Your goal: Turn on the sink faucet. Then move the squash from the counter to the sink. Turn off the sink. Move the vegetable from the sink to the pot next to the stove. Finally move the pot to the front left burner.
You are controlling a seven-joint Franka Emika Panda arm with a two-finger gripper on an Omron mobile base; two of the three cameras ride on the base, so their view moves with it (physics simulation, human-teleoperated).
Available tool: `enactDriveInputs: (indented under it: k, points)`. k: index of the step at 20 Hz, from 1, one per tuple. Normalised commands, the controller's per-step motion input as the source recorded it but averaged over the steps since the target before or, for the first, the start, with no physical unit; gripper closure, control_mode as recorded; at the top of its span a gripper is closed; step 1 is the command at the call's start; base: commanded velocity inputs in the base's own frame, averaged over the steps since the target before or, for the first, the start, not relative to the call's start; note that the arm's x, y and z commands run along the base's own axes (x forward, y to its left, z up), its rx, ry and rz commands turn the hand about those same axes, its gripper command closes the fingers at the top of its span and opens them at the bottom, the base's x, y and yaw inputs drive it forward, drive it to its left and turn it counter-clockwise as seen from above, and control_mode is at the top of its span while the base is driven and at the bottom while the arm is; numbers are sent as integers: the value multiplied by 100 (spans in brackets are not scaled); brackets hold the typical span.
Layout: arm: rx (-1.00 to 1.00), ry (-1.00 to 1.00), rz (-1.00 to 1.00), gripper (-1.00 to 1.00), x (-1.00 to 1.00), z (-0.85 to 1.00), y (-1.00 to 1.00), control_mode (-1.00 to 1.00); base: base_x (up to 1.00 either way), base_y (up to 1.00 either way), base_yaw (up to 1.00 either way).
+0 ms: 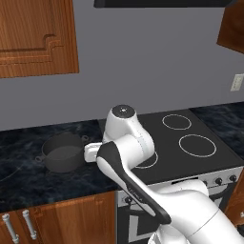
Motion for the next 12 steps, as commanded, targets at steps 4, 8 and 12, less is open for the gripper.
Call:
enactDriveInputs:
  k: [4, 8, 12]
  points:
    - [0, 0, 0, 100, 23, 2, 0, -100, 4, 0, 0]
    - [0, -2, 0, 100, 29, 23, 0, -100, 0, 0, 0]
    - [0, -5, 0, 100, 32, 31, 21, -100, 0, 0, 0]
